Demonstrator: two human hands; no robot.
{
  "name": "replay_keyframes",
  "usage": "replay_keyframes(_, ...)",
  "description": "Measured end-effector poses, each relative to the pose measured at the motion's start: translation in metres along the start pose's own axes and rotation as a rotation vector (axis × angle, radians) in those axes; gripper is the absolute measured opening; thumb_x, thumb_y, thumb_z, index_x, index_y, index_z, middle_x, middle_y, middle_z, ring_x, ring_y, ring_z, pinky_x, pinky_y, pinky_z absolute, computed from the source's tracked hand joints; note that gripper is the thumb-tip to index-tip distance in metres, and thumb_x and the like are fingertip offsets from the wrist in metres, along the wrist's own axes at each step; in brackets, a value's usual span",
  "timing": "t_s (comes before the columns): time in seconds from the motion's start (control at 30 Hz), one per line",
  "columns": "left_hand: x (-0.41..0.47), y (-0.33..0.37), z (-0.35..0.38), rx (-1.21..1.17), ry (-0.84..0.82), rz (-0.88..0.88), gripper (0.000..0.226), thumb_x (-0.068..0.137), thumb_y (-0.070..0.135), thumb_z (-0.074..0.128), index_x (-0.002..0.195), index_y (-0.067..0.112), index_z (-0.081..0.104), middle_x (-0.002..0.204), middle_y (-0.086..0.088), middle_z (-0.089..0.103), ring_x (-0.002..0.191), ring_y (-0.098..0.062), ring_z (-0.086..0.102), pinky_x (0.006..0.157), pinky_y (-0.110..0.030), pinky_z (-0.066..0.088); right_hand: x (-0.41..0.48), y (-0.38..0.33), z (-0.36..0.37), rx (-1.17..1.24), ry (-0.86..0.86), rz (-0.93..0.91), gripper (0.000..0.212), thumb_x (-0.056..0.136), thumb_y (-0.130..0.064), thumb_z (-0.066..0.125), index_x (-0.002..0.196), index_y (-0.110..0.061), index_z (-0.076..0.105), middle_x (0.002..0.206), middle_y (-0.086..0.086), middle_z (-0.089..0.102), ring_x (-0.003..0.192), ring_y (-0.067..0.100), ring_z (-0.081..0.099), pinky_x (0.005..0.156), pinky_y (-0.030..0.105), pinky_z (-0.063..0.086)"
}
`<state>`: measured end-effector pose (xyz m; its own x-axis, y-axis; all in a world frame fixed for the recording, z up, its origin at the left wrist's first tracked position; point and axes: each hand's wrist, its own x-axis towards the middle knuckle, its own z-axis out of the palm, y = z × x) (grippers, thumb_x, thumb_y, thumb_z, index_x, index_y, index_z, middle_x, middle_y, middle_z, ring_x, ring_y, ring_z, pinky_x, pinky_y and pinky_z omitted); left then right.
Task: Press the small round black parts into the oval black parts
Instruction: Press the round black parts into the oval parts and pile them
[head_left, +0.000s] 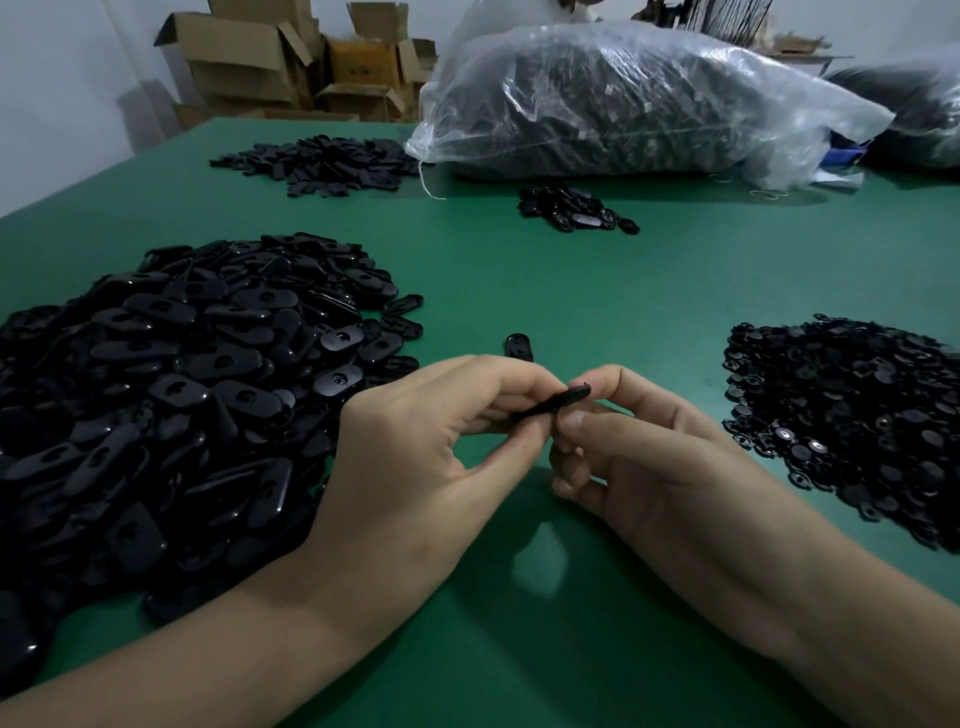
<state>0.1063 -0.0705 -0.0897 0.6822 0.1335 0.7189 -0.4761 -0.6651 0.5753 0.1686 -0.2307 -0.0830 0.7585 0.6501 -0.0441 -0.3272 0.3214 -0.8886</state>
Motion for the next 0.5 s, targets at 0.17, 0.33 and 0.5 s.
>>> replay_keyframes(0.17, -0.0003, 0.0006, 0.0000, 0.027, -0.024, 0.036, 0.021, 0.088, 0.002, 0.079, 0.106, 0.013, 0.078, 0.095, 0.006, 0.075, 0.090, -0.001, 0.072, 0.084, -0.018, 0.058, 0.0004, 0.0000, -0.0004, 0.015, 0.004, 0.018, 0.015, 0.075, -0.005, 0.070, 0.086, -0.013, 0.063, 0.072, 0.006, 0.061, 0.058, 0.015, 0.054, 0.061, 0.024, 0.052)
replay_keyframes(0.33, -0.0004, -0.0011, -0.0018, 0.088, -0.031, 0.111, 0.017, 0.091, 0.005, 0.076, 0.106, 0.011, 0.079, 0.094, 0.003, 0.075, 0.089, -0.005, 0.072, 0.081, -0.025, 0.059, 0.0013, -0.0006, -0.0018, 0.012, -0.010, 0.037, 0.014, 0.074, -0.006, 0.071, 0.084, -0.013, 0.064, 0.070, 0.006, 0.060, 0.057, 0.015, 0.054, 0.062, 0.026, 0.051)
replay_keyframes(0.5, -0.0005, -0.0031, -0.0034, 0.135, -0.033, 0.195, 0.014, 0.092, 0.004, 0.076, 0.105, 0.009, 0.079, 0.096, 0.002, 0.076, 0.087, -0.005, 0.071, 0.077, -0.025, 0.058, 0.0019, 0.0001, -0.0023, 0.032, -0.026, 0.045, 0.016, 0.071, -0.003, 0.073, 0.077, -0.017, 0.067, 0.067, 0.005, 0.059, 0.057, 0.014, 0.054, 0.062, 0.025, 0.052)
